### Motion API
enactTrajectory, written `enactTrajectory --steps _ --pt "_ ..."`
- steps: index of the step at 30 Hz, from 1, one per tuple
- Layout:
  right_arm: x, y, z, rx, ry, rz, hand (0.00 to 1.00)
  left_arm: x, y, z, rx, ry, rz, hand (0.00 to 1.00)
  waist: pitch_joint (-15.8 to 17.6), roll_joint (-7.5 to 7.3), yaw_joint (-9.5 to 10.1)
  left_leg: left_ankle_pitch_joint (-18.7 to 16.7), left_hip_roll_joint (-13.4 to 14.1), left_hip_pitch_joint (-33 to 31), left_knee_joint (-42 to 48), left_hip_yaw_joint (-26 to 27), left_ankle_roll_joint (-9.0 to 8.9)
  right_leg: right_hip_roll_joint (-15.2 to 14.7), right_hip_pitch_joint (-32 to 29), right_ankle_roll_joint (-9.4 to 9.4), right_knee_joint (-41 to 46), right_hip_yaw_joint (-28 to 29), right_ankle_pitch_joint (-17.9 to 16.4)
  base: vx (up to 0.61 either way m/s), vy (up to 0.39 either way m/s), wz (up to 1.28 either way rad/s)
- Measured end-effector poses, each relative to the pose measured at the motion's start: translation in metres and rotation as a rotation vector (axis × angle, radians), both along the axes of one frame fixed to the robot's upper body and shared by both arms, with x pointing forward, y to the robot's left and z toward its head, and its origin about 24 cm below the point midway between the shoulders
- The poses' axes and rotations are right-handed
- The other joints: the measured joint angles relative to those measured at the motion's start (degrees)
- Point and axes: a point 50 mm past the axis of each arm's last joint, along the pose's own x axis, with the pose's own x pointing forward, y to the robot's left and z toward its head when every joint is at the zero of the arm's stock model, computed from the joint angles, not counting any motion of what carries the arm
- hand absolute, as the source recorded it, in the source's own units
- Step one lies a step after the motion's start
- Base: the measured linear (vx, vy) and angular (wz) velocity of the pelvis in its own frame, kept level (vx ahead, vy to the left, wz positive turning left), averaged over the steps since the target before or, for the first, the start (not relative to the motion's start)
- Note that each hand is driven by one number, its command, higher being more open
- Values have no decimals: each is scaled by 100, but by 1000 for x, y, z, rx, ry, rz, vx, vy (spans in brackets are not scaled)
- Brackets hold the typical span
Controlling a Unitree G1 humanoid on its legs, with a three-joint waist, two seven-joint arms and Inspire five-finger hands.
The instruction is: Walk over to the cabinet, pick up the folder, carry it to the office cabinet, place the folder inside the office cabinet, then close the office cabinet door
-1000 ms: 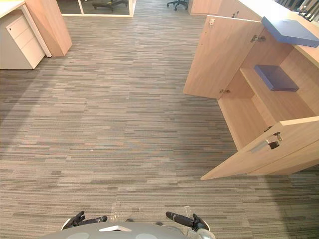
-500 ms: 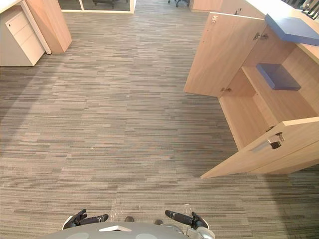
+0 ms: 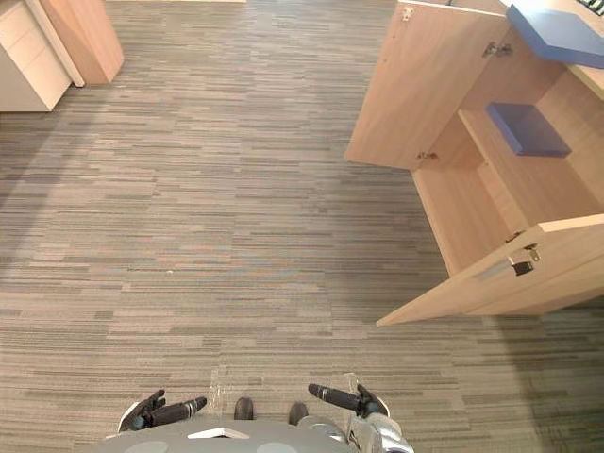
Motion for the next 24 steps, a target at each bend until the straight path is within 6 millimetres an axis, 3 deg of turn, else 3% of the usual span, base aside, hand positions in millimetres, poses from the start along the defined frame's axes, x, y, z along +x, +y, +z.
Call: enactTrajectory --steps 1,2,3,4,5,7,11,12,13,16,18,20,21,22,23,24 --pt "3 0 1 1 -5 1 100 5 0 1 -1 -15 0 100 47 22 2 -103 69 -197 546 79 -170 13 63 -50 0 25 -32 -87 -46 -14" --pt "6 -2 2 -4 -11 2 100 14 -3 4 -6 -50 -1 100 147 107 11 -102 221 -567 1587 221 -228 51 172 -161 63 110 -115 -64 -15 -25" --pt "6 -3 2 -8 -14 2 100 20 -6 5 -15 -77 7 100 234 161 43 -116 391 -995 2537 273 -414 46 261 -222 249 186 -235 -23 32 -32" --pt "8 -4 3 -12 -19 3 100 23 -6 6 -18 -90 14 100 233 202 69 -216 466 -1120 2732 272 -339 30 269 -239 313 241 -293 28 75 -46" --pt "12 -6 4 -15 -20 2 100 25 -7 7 -31 -100 49 100 249 251 110 -426 617 -1351 2730 217 -173 -60 309 -203 415 376 -403 85 131 -40" --pt "12 -5 3 -13 -10 4 100 27 -9 7 -39 -112 77 100 251 236 157 -381 742 -1463 2007 69 -198 -278 310 -98 474 562 -520 144 195 -50" --pt "13 -4 3 -12 1 6 100 24 -7 6 -37 -112 130 100 242 285 134 131 987 -1513 345 -458 -394 -764 389 383 549 810 -850 265 345 -37" --pt "14 -4 3 -12 0 3 100 23 -6 6 -36 -110 148 100 261 316 131 554 1113 -1502 279 -347 -555 -925 517 567 548 865 -1001 375 480 -27" --pt "15 -3 3 -17 2 5 100 24 -7 6 -40 -109 152 100 246 266 156 764 930 -1544 599 -174 -364 -1164 617 553 597 849 -1101 401 465 -22" --pt "16 2 2 -2 10 -14 100 24 0 7 -25 -112 187 100 101 54 175 116 530 -1646 1115 164 -20 -1609 247 599 1250 878 -755 409 363 -20" --pt "15 2 2 5 6 -38 100 14 2 4 -17 -78 207 100 10 -63 180 -62 251 -1256 833 492 183 -1962 -97 531 2086 1032 -485 440 388 -48" --pt "16 -4 4 -5 -31 -70 100 4 4 3 -9 -52 202 100 -26 -142 138 14 -167 -533 168 707 434 -2414 -821 -15 3694 1044 85 504 354 -31" --pt "20 -14 8 -31 -67 -87 100 0 1 1 -12 -38 188 100 -28 -94 118 68 -391 60 -292 755 591 -2637 -1255 -465 4871 1009 697 444 277 7" --pt "23 -21 11 -48 -92 -99 100 -2 -3 0 -20 -25 170 100 -20 -1 32 92 -493 561 -630 662 645 -2716 -1592 -645 6079 707 597 441 257 21" --pt "25 -23 12 -55 -98 -99 100 -3 -6 -1 -23 -16 152 100 -28 58 -6 92 -500 818 -781 588 646 -2705 -1705 -674 6523 444 470 445 212 35" --pt "26 -26 14 -63 -107 -104 100 -4 -9 -2 -31 -5 124 100 0 198 -25 94 -481 1177 -944 452 642 -2635 -1859 -554 6985 -98 68 433 157 32"
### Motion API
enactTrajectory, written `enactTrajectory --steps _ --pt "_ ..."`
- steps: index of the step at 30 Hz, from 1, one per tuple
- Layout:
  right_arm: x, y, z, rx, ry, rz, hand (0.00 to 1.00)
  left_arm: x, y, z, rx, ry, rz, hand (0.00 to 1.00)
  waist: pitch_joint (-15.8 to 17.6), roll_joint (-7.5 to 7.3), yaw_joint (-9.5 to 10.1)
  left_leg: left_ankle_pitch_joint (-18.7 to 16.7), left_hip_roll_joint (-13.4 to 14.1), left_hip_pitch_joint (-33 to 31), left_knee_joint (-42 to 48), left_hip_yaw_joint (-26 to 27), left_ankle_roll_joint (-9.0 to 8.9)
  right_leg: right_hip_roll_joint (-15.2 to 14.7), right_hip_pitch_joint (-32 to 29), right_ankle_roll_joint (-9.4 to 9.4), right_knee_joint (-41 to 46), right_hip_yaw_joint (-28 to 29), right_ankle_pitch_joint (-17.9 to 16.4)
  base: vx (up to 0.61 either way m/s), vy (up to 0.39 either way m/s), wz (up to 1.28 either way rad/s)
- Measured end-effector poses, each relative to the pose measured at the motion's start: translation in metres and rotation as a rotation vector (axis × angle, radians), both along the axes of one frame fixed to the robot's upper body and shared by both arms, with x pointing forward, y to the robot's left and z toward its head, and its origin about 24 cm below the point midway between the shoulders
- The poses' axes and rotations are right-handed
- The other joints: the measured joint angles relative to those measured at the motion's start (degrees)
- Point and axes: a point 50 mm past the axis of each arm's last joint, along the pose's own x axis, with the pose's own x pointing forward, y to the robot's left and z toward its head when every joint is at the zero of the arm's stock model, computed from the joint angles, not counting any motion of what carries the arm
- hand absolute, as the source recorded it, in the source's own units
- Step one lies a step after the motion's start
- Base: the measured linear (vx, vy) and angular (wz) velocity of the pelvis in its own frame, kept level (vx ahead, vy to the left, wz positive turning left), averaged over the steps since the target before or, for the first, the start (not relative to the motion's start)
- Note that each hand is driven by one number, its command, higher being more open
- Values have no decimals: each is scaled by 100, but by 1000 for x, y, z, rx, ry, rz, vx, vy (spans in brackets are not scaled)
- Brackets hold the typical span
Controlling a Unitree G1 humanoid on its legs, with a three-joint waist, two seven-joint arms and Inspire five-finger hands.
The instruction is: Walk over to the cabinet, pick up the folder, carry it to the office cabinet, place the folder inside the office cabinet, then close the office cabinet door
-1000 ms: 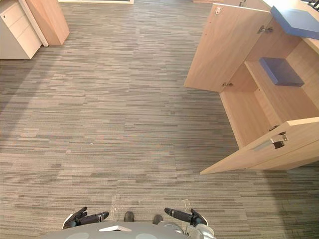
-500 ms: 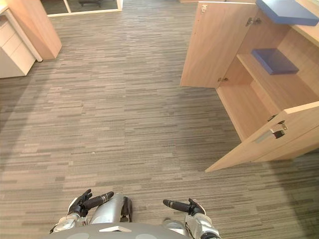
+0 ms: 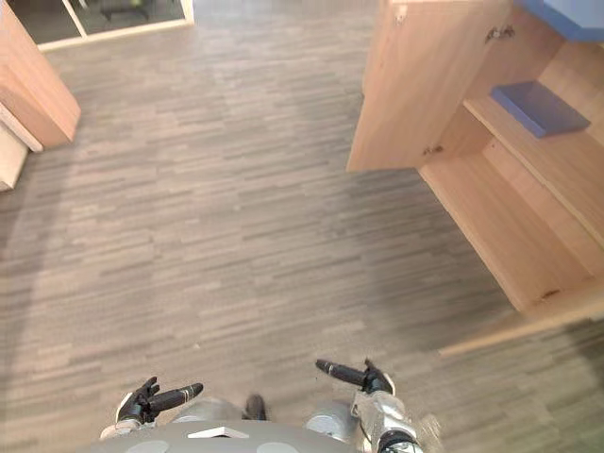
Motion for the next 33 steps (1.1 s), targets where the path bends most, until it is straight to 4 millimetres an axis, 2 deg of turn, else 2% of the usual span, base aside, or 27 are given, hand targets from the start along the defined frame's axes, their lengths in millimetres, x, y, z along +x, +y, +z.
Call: enactTrajectory --steps 1,3,4,5,6,7,8,9,10,11,12,14,15,16,17,18,19,21,22,23,24,25,26,28,29,31,33 --pt "1 0 0 0 -6 -9 100 1 -1 0 -1 5 -19 100 20 20 -3 -23 32 254 -43 -78 -41 91 -115 182 2 -571 -488 426 131 27" --pt "3 -1 1 -3 -15 -18 100 2 -2 0 -1 6 -38 100 107 55 -7 -139 118 594 -64 -115 -236 312 -265 156 -591 -1429 -926 357 54 9" --pt "6 -1 3 -2 -26 -21 100 2 -4 0 -3 7 -46 100 173 98 -13 -190 184 752 -73 -109 -321 523 -350 172 -1142 -1765 -1032 461 -9 -1" --pt "11 3 4 15 -44 -35 100 2 -6 -1 -4 13 -65 100 228 161 -54 -259 281 905 -103 -103 -427 873 -414 225 -2197 -2200 -990 378 -38 4" --pt "12 5 3 26 -47 -43 100 1 -5 -1 -2 15 -76 100 257 143 -100 -267 290 1040 -216 -103 -439 1102 -394 296 -3093 -2525 -769 384 -59 11" --pt "11 9 2 36 -43 -42 100 0 -3 -1 0 17 -79 100 270 93 -134 -308 261 1142 -311 -107 -505 1260 -412 282 -3729 -2721 -450 431 -131 5" --pt "4 24 -3 78 -16 -42 100 -1 7 1 18 24 -85 100 221 -273 -117 -400 14 1353 -481 -132 -607 1481 -477 -567 -4808 -3000 493 465 -159 -15" --pt "3 24 -4 89 -8 -46 100 -1 5 0 12 32 -81 100 234 -196 -87 -445 52 1382 -484 -131 -596 1600 -498 -972 -4833 -3004 452 515 -186 -51" --pt "8 14 -1 67 -14 -54 100 -4 -3 -3 -8 42 -68 100 221 9 -149 -442 205 1315 -448 -85 -594 1840 -555 -890 -4926 -3003 390 311 -119 -60" --pt "9 13 -1 68 -18 -56 100 -4 -5 -3 -14 46 -64 100 225 64 -159 -444 234 1325 -452 -67 -590 1949 -556 -851 -4997 -2989 293 360 -126 -83" --pt "8 12 -1 64 -15 -66 100 -5 -9 -4 -22 50 -67 100 210 184 -147 -444 353 1338 -422 40 -586 2205 -556 -833 -5032 -2958 124 389 -140 -77" --pt "4 14 -2 90 -14 -111 100 -3 -9 -4 -31 48 -68 100 200 192 -175 -446 569 1321 -76 118 -578 2372 -425 -732 -4916 -3142 -269 423 -143 -63" --pt "-1 17 -5 107 -4 -132 100 -3 -8 -4 -35 51 -66 100 188 172 -203 -455 757 1237 485 186 -564 2434 -174 -661 -4890 -3389 -513 422 -131 -43" --pt "-7 18 -7 113 8 -147 100 -3 -8 -4 -34 53 -66 100 165 175 -241 -451 944 1057 1309 216 -572 2628 98 -671 -5009 -3390 -612 387 -133 -39" --pt "-10 17 -8 115 16 -155 100 -4 -9 -4 -39 54 -62 100 137 214 -271 -414 1090 895 1844 227 -634 2772 249 -656 -5136 -3371 -625 305 -131 -41" --pt "-15 18 -9 124 25 -171 100 -4 -11 -5 -47 55 -58 100 67 302 -266 -45 1401 490 3015 208 -1060 3093 523 -662 -5418 -3211 -623 271 -115 -62" --pt "-16 18 -10 124 30 -164 100 -6 -11 -5 -53 54 -42 100 20 386 -242 281 1672 84 4157 192 -1384 3334 783 -656 -5644 -2994 -627 270 -95 -75" --pt "-19 19 -11 129 42 -166 100 -5 -12 -5 -62 48 -16 100 9 407 -185 189 1952 -523 5423 267 -1467 3552 1147 -605 -5921 -2636 -656 272 -63 -96" --pt "-20 19 -11 130 47 -166 100 -6 -10 -5 -66 40 28 100 59 314 -122 47 2079 -814 5785 388 -1315 3624 1396 -590 -6066 -2302 -664 250 -53 -109" --pt "-21 20 -12 132 55 -166 100 -6 -9 -5 -66 37 48 100 68 302 -77 -80 2140 -961 5869 423 -1264 3637 1509 -588 -6117 -2153 -663 219 -31 -121" --pt "-19 20 -12 134 55 -166 100 -7 -7 -5 -70 33 86 100 87 269 5 -224 2139 -1251 5779 412 -1109 3640 1715 -597 -6181 -1860 -615 146 -4 -119" --pt "-20 19 -12 133 64 -166 100 -6 -7 -4 -78 18 118 100 95 257 70 -369 2141 -1440 5514 341 -1061 3632 1839 -560 -6234 -1611 -589 152 19 -165" --pt "-20 19 -12 132 68 -165 100 -4 -9 -3 -76 -5 130 100 96 261 181 -591 2097 -1700 4833 111 -978 3633 1934 -540 -6278 -1188 -577 94 44 -144" --pt "-18 19 -12 134 62 -163 100 -2 -8 -2 -68 -19 138 100 107 260 196 -710 2016 -1898 4198 -273 -978 3651 2041 -514 -6369 -901 -567 86 97 -126" --pt "-17 20 -12 136 57 -160 100 0 -7 -1 -62 -32 146 100 115 257 179 -729 1884 -2017 3173 -1039 -987 3670 2181 -439 -6481 -487 -583 126 148 -119" --pt "-18 21 -12 136 61 -161 100 0 -7 -1 -58 -35 147 100 121 253 168 -702 1792 -2014 2534 -1555 -1031 3672 2254 -390 -6551 -247 -607 129 164 -95" --pt "-20 21 -13 134 67 -165 100 1 -7 -1 -53 -37 149 100 147 261 165 -590 1666 -2024 1672 -2301 -1154 3649 2362 -303 -6558 135 -628 198 240 -82"
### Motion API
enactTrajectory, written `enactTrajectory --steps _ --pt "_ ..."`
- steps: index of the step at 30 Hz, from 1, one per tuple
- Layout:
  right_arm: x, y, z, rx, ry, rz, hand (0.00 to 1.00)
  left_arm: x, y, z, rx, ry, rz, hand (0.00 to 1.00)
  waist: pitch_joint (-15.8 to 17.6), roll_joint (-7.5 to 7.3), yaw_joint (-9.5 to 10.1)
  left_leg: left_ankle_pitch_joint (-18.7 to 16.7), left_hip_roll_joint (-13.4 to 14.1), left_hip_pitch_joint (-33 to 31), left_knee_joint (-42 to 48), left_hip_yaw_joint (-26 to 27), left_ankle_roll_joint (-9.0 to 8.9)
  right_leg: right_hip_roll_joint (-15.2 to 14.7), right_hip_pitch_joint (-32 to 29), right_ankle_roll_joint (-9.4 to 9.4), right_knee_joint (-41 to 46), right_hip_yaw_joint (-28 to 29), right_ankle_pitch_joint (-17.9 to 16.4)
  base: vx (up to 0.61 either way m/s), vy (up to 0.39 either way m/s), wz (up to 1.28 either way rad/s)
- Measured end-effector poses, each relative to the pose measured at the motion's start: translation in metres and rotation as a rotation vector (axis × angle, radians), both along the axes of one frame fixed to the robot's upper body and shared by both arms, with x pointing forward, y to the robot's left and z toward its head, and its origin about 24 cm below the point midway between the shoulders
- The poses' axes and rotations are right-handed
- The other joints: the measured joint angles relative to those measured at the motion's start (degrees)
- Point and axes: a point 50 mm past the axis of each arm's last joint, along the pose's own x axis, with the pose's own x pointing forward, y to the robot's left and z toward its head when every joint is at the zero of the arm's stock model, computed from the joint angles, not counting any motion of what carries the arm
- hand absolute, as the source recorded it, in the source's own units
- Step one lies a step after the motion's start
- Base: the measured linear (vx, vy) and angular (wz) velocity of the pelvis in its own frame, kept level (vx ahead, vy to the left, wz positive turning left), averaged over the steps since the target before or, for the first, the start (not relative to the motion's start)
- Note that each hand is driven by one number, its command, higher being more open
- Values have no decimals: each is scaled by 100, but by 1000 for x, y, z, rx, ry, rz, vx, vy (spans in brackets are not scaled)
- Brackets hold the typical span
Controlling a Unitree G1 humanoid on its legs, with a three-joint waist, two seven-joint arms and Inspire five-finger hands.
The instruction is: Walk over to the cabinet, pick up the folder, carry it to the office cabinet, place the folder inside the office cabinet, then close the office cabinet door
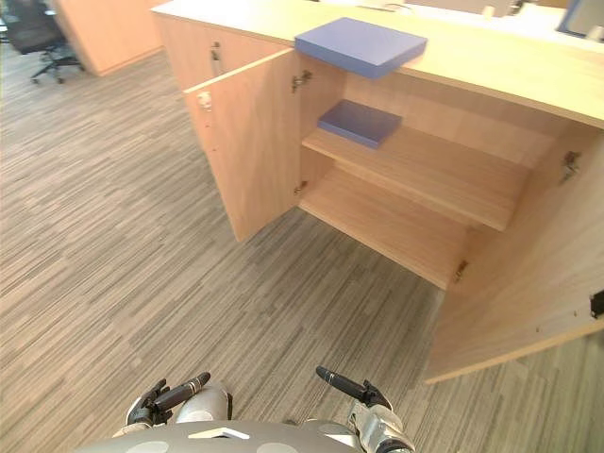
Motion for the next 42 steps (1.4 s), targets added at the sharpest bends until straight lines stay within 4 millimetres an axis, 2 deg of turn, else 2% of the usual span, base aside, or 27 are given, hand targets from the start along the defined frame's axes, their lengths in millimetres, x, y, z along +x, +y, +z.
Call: enactTrajectory --steps 2,4,5,6,7,10,11,12,13,14,15,16,19,20,22,24,25,26,27,28,30,32,33,35,37,40,42 --pt "-3 0 -1 0 7 -4 100 2 0 0 3 -5 0 100 53 -16 0 186 -166 27 -267 -168 -15 -118 137 147 23 193 -73 252 280 -56" --pt "-7 -1 -1 -4 7 -11 100 1 -1 0 4 -1 5 100 33 3 11 694 -382 116 -552 -159 43 -290 193 368 44 341 -179 297 347 -57" --pt "-8 0 -1 -2 0 -12 100 0 0 0 4 3 17 100 10 12 25 1035 -492 265 -687 -54 -98 -481 187 553 134 520 -286 356 389 -64" --pt "-6 4 -1 10 -8 -10 100 -2 4 0 15 9 14 100 -46 -115 23 1093 -670 382 -864 183 29 -761 65 767 281 608 -396 309 316 -67" --pt "-6 5 -1 13 -10 -1 100 -2 4 0 19 9 13 100 -58 -150 28 1107 -726 451 -974 322 88 -882 -22 853 401 678 -436 354 372 -59" --pt "-7 3 -1 17 -11 7 100 -4 3 0 16 16 12 100 -86 -153 184 1062 -1033 902 -1325 1027 478 -1448 -511 1342 1417 788 -686 199 267 -89" --pt "-7 2 -1 13 -11 9 100 -5 2 -1 14 18 10 100 -104 -124 189 1038 -1094 1004 -1385 1095 541 -1535 -647 1407 1758 808 -731 100 262 -82" --pt "-7 -2 0 -3 -14 17 100 -9 0 -2 9 29 10 100 -160 -74 159 1009 -1241 1248 -1584 1168 690 -1701 -1033 1432 2674 869 -779 121 313 -55" --pt "-8 -4 1 -13 -25 7 100 -14 0 -2 8 37 9 100 -216 -87 113 1010 -1428 1492 -1802 1265 806 -1942 -1499 1321 3725 848 -767 121 307 -44" --pt "-9 -6 1 -18 -32 -1 100 -15 0 -2 8 39 10 100 -228 -112 98 994 -1535 1617 -1873 1302 876 -2097 -1720 1147 4201 805 -694 113 224 -26" --pt "-11 -9 3 -32 -47 -10 100 -17 1 -3 12 47 11 100 -256 -134 32 953 -1676 1804 -1956 1346 975 -2398 -1977 708 4935 575 -472 96 183 -14" --pt "-14 -12 3 -46 -47 -19 100 -22 0 -3 10 59 14 100 -310 -139 -8 920 -1743 1956 -2027 1373 1044 -2639 -2126 524 5353 272 -354 110 159 -13" --pt "-20 -16 3 -54 -42 -64 100 -23 -2 -4 9 63 5 100 -338 -67 -46 880 -1652 2294 -2191 1370 1129 -2761 -2183 805 5456 -350 -633 153 56 -13" --pt "-14 -16 4 -45 -54 -72 100 -19 -3 -4 6 58 -2 100 -261 21 -154 789 -1408 2437 -2233 1357 1116 -2583 -2261 928 5085 -904 -964 126 -34 -11" --pt "-10 -15 4 -38 -62 -72 100 -20 -4 -4 3 63 -5 100 -175 79 -193 684 -1206 2522 -2218 1363 1059 -2391 -2337 924 4630 -1198 -1016 128 -82 -11" --pt "-6 -11 4 -25 -68 -71 100 -17 1 -3 14 59 -9 100 -63 -44 -210 452 -1005 2704 -2234 1366 948 -2301 -2539 1030 3746 -1575 -876 174 -160 -3" --pt "-6 -8 4 -18 -65 -69 100 -16 6 -3 26 57 -11 100 -27 -166 -204 315 -957 2768 -2215 1354 840 -2324 -2605 1057 3111 -1663 -628 228 -233 15" --pt "-8 -7 3 -12 -60 -72 100 -16 9 -2 34 57 -7 100 -11 -279 -214 183 -949 2860 -2216 1259 732 -2354 -2666 954 2736 -1639 -110 269 -268 24" --pt "-12 -7 2 -13 -47 -74 100 -17 9 -2 34 60 -4 100 -22 -307 -231 114 -907 2900 -2217 1195 708 -2340 -2630 854 2723 -1657 147 362 -326 31" --pt "-15 -13 2 -27 -39 -78 100 -17 4 -3 22 63 -2 100 -34 -284 -251 23 -807 2934 -2249 1107 720 -2259 -2616 711 2830 -1780 -2 309 -263 28" --pt "-16 -21 4 -51 -38 -79 100 -20 -5 -5 -11 66 25 100 -47 -30 -259 32 -516 2948 -2233 1035 680 -2006 -2628 576 2962 -1907 -374 416 -328 11" --pt "-15 -23 4 -56 -35 -74 100 -22 -9 -6 -25 74 34 100 -95 58 -270 84 -308 2964 -2118 956 590 -1762 -2488 528 2889 -1993 -548 454 -321 -3" --pt "-18 -22 3 -52 -23 -74 100 -22 -9 -6 -32 73 30 100 -107 75 -283 96 -182 2948 -1815 925 523 -1596 -2227 484 2691 -2074 -592 365 -208 8" --pt "-25 -20 0 -44 5 -76 100 -21 -9 -6 -40 67 27 100 -155 62 -285 130 -37 2756 -1025 856 180 -1311 -1744 495 2182 -2157 -604 343 -169 12" --pt "-28 -19 -1 -41 20 -61 100 -20 -7 -5 -43 60 38 100 -245 55 -266 343 52 2078 801 786 -756 -1030 -1167 445 1524 -2202 -505 348 -124 3" --pt "-24 -18 0 -47 17 -22 100 -18 -5 -5 -46 52 55 100 -254 66 -261 637 56 1271 2709 889 -819 -935 -695 408 1214 -2142 -523 316 -59 -16" --pt "-21 -13 -2 -32 32 7 100 -16 -1 -4 -35 46 59 100 -215 -29 -120 520 124 737 3780 1534 -727 -936 -188 470 870 -1884 -463 329 42 -55"
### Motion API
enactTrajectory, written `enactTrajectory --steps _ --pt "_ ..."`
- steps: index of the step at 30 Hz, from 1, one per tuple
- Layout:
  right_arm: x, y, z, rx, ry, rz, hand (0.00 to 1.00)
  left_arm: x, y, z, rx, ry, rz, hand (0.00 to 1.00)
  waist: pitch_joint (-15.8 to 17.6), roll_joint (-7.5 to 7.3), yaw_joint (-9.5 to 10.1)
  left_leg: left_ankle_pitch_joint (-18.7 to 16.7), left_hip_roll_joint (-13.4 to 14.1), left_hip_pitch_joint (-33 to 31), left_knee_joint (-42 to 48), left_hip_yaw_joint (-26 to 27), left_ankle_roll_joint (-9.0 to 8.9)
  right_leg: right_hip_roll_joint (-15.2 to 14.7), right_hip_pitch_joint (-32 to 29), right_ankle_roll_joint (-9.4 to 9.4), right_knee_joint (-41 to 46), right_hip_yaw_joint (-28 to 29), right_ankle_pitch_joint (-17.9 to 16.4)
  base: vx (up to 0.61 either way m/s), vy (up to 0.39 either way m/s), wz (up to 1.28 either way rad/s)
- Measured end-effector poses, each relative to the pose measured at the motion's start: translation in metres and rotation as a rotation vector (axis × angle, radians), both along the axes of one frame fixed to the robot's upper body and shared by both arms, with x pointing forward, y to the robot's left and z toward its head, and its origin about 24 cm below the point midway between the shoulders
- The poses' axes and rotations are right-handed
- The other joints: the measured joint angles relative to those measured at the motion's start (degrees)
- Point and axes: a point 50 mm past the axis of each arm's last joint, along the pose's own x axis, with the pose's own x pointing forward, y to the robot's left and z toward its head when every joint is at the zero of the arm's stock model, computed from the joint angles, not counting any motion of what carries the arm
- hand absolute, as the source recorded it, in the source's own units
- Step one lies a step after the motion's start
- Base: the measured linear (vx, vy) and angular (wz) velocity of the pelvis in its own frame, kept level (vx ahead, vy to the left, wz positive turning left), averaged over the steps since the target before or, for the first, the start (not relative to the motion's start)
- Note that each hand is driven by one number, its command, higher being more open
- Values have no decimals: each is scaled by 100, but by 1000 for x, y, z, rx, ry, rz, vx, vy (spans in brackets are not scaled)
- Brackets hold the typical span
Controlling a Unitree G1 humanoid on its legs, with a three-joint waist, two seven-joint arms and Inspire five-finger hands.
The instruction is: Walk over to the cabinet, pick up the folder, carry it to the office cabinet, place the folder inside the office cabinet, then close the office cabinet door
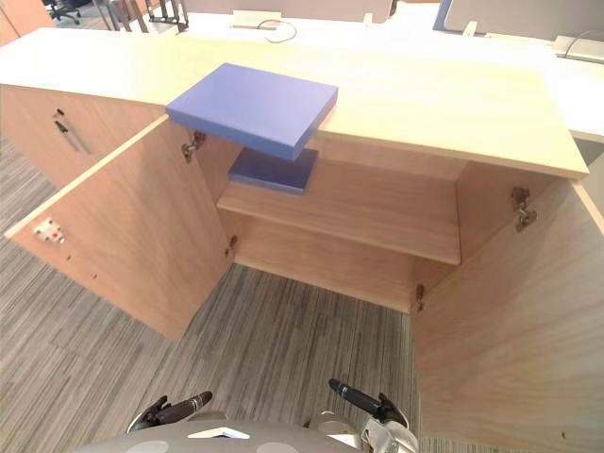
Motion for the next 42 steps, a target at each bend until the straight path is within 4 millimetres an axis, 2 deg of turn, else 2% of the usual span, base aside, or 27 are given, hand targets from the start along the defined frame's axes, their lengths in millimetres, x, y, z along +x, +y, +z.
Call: enactTrajectory --steps 1,2,3,4,5,6,7,8,11,12,14,16,18,20,22,25,27,30,33,38,42 --pt "0 4 -1 11 13 12 100 2 4 2 15 -12 0 100 10 -26 134 -252 61 -249 166 333 265 -47 254 2 -134 176 7 283 98 -57" --pt "1 5 -2 15 16 20 100 3 4 2 17 -17 -2 100 16 -37 175 -398 55 -379 134 441 432 -88 355 2 -168 258 6 327 231 -64" --pt "7 11 -2 30 13 28 100 6 5 3 22 -32 -10 100 34 -63 235 -693 36 -747 -359 700 874 -253 504 4 -146 428 7 278 248 -50" --pt "10 13 -1 35 7 30 100 7 6 4 25 -40 -11 100 43 -77 270 -792 20 -871 -777 772 965 -333 549 13 -117 468 6 361 336 -63" --pt "13 13 0 32 -2 39 100 10 4 5 28 -55 -23 100 47 -57 306 -657 -8 -961 -2075 712 1085 -487 589 220 27 523 -4 320 320 -48" --pt "16 9 1 20 -10 45 100 11 1 5 27 -61 -34 100 50 24 295 81 10 -966 -3262 433 1197 -504 646 445 105 570 -65 308 321 -42" --pt "19 13 1 27 -19 47 100 13 4 6 32 -67 -36 100 100 -2 328 154 -128 -891 -3190 468 1160 -617 696 632 140 655 -189 229 247 -14" --pt "21 24 0 46 -17 82 100 18 14 8 67 -75 -46 100 92 -257 282 201 -377 -750 -3480 559 1223 -781 672 658 17 713 -241 184 180 -1" --pt "26 35 0 71 -29 101 100 29 20 11 96 -91 -58 100 134 -456 312 263 -754 -670 -3648 399 1252 -718 507 634 -302 865 -55 137 125 23" --pt "26 36 0 72 -30 101 100 28 17 11 91 -91 -56 100 126 -470 339 262 -870 -631 -3607 339 1255 -780 580 681 -359 800 29 92 91 12" --pt "27 37 0 70 -41 102 100 28 9 10 68 -97 -53 100 95 -313 430 319 -1034 -449 -3966 101 1342 -887 620 817 -538 878 301 123 127 -10" --pt "30 37 1 64 -54 115 100 34 7 14 58 -134 -77 100 69 -309 430 547 -1200 -282 -4522 100 1408 -1039 526 905 -567 882 358 11 72 -11" --pt "30 38 1 60 -51 134 100 45 3 22 50 -212 -108 100 38 -307 427 794 -1327 -171 -5004 97 1429 -1160 391 966 -565 884 394 -52 57 -6" --pt "30 35 1 43 -44 159 100 64 -7 38 17 -338 -143 100 5 -289 426 1023 -1450 -64 -5541 105 1413 -1268 227 999 -567 894 416 -69 58 -7" --pt "31 33 2 25 -38 206 100 88 -28 60 -79 -506 -193 100 -34 -295 425 1256 -1561 164 -6184 103 1379 -1331 70 1033 -573 1008 466 -86 69 -32" --pt "30 39 1 27 -34 259 100 102 -47 86 -226 -670 -183 100 -228 -358 388 1421 -1658 362 -6681 28 1422 -1385 -102 1014 -618 1047 483 -35 54 -55" --pt "30 40 1 25 -36 284 100 115 -60 106 -332 -786 -165 100 -316 -371 249 1451 -1686 358 -6694 0 1468 -1396 -104 1021 -674 1082 487 -6 12 -22" --pt "24 41 0 20 -21 323 100 127 -72 134 -442 -920 -146 100 -380 -373 246 1495 -1690 359 -6693 -26 1476 -1383 -66 1011 -756 1063 477 10 -35 3" --pt "18 39 -1 9 2 360 100 131 -82 155 -523 -1006 -130 100 -487 -327 286 1578 -1703 334 -6676 -131 1592 -1350 11 1012 -877 972 477 42 -73 13" --pt "16 40 -3 11 19 383 100 131 -87 180 -551 -1104 -136 100 -516 -325 315 1607 -1676 338 -6672 -291 1600 -1269 148 1012 -988 853 478 25 -98 16" --pt "10 40 -4 17 38 378 100 132 -85 199 -432 -1159 -143 100 -560 -338 462 1653 -1601 333 -6668 -379 1549 -1202 151 1007 -954 863 482 -14 -76 6"
